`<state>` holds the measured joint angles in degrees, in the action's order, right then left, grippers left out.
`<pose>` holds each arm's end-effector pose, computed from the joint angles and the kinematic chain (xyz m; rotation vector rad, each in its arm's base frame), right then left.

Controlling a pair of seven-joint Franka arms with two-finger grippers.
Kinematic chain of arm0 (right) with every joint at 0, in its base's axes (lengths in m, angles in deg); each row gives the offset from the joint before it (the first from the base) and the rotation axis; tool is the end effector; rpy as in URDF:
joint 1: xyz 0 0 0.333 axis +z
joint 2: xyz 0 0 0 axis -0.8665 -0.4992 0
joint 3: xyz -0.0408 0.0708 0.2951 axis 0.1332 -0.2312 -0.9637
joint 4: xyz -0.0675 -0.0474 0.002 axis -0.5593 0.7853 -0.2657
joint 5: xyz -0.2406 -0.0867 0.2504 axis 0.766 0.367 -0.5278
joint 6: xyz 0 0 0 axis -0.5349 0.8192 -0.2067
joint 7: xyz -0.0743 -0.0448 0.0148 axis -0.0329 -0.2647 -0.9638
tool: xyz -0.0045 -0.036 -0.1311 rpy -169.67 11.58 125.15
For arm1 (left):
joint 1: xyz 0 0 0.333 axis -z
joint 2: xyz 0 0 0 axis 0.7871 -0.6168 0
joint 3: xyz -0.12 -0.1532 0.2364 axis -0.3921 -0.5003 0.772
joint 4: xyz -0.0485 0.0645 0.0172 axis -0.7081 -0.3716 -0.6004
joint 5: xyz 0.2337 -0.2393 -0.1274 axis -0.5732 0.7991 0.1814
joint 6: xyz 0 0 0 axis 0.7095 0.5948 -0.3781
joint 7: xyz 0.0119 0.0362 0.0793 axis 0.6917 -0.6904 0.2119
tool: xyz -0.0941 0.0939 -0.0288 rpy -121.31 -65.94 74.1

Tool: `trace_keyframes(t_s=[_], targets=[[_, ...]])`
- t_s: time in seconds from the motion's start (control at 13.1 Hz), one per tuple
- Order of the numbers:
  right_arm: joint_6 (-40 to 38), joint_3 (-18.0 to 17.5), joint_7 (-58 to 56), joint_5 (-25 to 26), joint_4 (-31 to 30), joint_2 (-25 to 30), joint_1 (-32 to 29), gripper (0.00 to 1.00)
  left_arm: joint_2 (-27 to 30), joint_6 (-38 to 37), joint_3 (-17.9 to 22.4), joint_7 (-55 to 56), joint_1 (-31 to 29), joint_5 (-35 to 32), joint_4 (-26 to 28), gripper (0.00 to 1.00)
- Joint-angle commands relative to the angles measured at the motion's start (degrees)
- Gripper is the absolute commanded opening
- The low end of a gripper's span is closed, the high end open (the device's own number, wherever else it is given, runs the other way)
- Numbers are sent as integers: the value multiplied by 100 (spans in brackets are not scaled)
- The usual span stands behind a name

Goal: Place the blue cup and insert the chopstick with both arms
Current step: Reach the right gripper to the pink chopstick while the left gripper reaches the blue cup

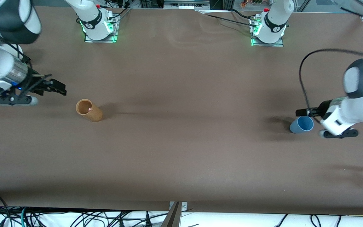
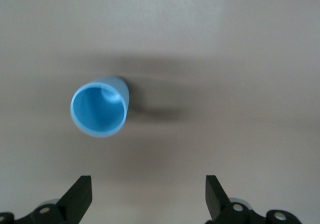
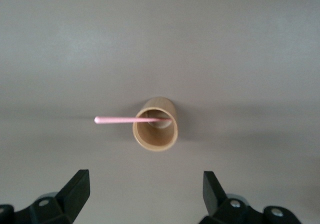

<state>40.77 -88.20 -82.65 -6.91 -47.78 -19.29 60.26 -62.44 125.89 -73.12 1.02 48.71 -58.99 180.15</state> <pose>0.5405 0.0396 0.4536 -3.0932 0.0685 0.0551 0.5989 0.0094 0.3567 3.0846 0.1156 -0.3732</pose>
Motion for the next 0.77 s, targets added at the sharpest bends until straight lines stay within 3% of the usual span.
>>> trace_keyframes(t_s=[0.0, 0.23, 0.38, 0.46, 0.69], targets=[[794, -87, 666, -84, -677, 73, 41, 100, 320, 1084, 17, -210, 48, -362, 968, 100], [1341, -123, 756, -92, -1162, 82, 41, 100, 233, 1772, 26, -290, 13, -398, 1234, 100], [1351, -123, 895, -546, -1163, 73, 41, 100, 188, 2088, 34, -421, -22, -398, 1400, 100], [1359, -114, 1236, -837, -1172, 56, 41, 100, 188, 2299, 43, -500, -31, -398, 1497, 100], [1561, -88, 2544, -936, -1216, -6, 32, 100, 180, 2757, 52, -527, -57, -398, 1787, 100]])
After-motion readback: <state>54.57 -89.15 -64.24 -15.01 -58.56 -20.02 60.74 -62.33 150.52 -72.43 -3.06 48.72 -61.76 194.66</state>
